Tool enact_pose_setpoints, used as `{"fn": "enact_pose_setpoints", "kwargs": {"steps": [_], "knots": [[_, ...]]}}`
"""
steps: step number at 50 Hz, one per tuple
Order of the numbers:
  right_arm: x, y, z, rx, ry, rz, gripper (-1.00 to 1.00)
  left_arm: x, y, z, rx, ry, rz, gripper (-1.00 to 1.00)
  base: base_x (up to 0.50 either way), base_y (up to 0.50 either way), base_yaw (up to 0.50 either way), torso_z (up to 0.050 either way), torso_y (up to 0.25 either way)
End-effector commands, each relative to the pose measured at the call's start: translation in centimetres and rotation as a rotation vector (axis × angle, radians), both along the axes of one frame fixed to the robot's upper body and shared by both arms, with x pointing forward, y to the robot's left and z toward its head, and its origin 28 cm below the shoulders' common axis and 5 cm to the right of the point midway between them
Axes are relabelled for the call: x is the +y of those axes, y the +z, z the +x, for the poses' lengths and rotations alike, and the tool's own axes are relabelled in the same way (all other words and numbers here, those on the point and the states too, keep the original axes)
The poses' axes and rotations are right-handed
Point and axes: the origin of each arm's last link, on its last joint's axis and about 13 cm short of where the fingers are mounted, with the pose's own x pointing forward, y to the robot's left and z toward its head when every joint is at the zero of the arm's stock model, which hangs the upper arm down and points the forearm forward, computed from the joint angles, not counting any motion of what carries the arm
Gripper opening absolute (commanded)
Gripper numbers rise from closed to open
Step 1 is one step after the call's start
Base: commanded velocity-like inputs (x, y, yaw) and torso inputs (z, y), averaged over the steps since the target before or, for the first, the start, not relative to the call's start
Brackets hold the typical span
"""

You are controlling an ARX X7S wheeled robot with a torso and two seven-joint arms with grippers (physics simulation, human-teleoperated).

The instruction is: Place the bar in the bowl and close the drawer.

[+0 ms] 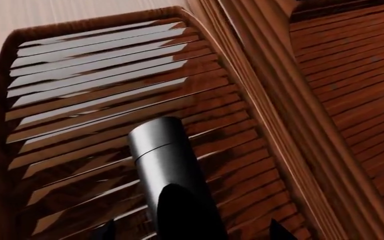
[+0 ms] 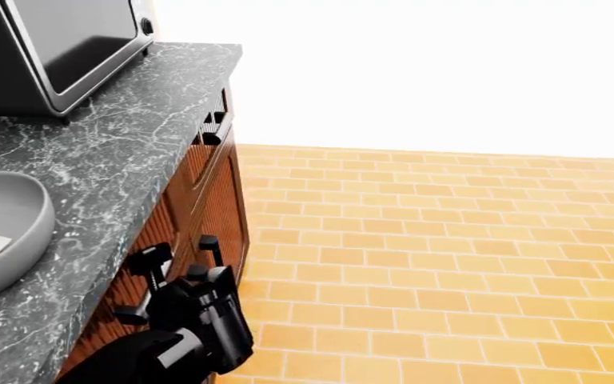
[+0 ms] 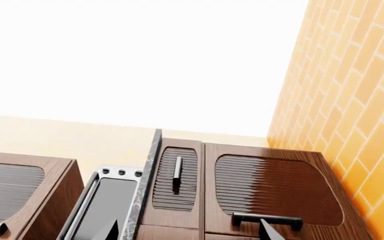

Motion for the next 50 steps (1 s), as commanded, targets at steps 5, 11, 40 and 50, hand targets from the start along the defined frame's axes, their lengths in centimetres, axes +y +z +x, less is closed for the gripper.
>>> {"fn": "enact_pose_setpoints", "kwargs": {"steps": [5, 11, 40, 50], "knots": [[0.0, 0.0, 0.0, 0.001, 0.001, 0.000, 1.00, 0.9, 0.3, 0.1, -0.010, 0.033, 0.061, 1.00, 0.00, 0.00, 0.00, 0.000, 0.000], [0.1, -0.1, -0.1, 0.000, 0.001, 0.001, 1.00, 1.1, 0.3, 0.1, -0.010, 0.042, 0.069, 1.00, 0.00, 0.00, 0.00, 0.000, 0.002], [-1.7, 1.7, 1.2, -0.004, 0.005, 0.004, 1.00, 2.0, 0.4, 0.1, -0.004, 0.084, 0.087, 1.00, 0.00, 0.00, 0.00, 0.000, 0.001], [-1.6, 1.6, 1.3, -0.003, 0.006, 0.002, 1.00, 2.4, 0.3, 0.0, -0.002, 0.105, 0.091, 1.00, 0.00, 0.00, 0.00, 0.001, 0.001]]}}
